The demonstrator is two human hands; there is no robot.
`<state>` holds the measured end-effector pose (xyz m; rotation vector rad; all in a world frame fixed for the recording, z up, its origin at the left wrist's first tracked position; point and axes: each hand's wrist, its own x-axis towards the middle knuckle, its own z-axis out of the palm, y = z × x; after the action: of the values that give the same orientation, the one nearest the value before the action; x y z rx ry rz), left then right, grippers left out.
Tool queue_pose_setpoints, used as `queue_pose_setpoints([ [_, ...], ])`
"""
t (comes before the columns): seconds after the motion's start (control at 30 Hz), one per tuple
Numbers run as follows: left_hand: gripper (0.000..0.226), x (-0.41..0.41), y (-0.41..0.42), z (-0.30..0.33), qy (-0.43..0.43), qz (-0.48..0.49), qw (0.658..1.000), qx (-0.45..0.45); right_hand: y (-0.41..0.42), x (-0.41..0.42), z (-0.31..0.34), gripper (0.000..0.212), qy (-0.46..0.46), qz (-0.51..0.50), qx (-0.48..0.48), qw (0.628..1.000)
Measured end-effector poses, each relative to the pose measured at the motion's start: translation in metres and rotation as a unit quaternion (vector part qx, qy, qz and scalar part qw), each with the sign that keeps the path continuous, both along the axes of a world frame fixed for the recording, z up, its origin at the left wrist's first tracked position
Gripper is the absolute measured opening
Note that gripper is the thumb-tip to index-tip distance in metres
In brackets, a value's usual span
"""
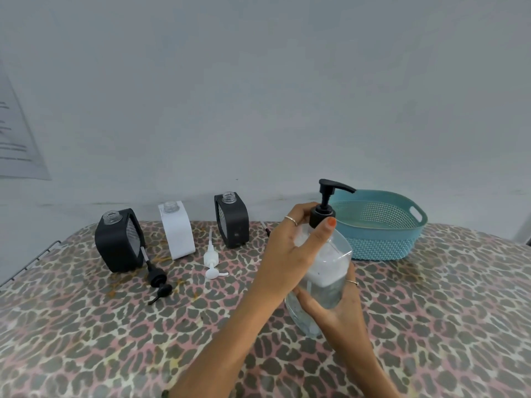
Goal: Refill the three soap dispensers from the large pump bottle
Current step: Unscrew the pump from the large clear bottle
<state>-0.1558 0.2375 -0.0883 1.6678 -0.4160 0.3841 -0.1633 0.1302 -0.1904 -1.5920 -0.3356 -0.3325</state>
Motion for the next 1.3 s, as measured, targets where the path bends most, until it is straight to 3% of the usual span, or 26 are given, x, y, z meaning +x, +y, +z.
queue_pose_setpoints([
  [0.27, 0.028, 0.004, -0.01, 0.005, -0.008, 0.045, 0.998, -0.034, 0.005, 0.0, -0.004, 0.091, 0.017, -0.002, 0.006, 1.0],
  [0.63, 0.02, 0.005, -0.014, 0.028, -0.013, 0.08, 0.997, -0.005, 0.0, -0.002, 0.002, 0.08, -0.002, -0.008, 0.007, 1.0],
  [0.93, 0.02, 0.01, -0.007, 0.094, -0.07, 0.078, 0.992, -0.074, -0.001, -0.002, -0.001, 0.083, -0.009, -0.004, 0.018, 1.0],
  [1.1, 0.014, 0.008, 0.0, 0.124, -0.099, 0.084, 0.989, -0.065, 0.0, -0.001, 0.0, 0.077, -0.011, 0.001, 0.022, 1.0],
  [1.3, 0.023, 0.006, 0.001, 0.138, -0.112, 0.096, 0.987, -0.059, 0.001, -0.002, 0.002, 0.074, -0.023, 0.0, 0.017, 1.0],
])
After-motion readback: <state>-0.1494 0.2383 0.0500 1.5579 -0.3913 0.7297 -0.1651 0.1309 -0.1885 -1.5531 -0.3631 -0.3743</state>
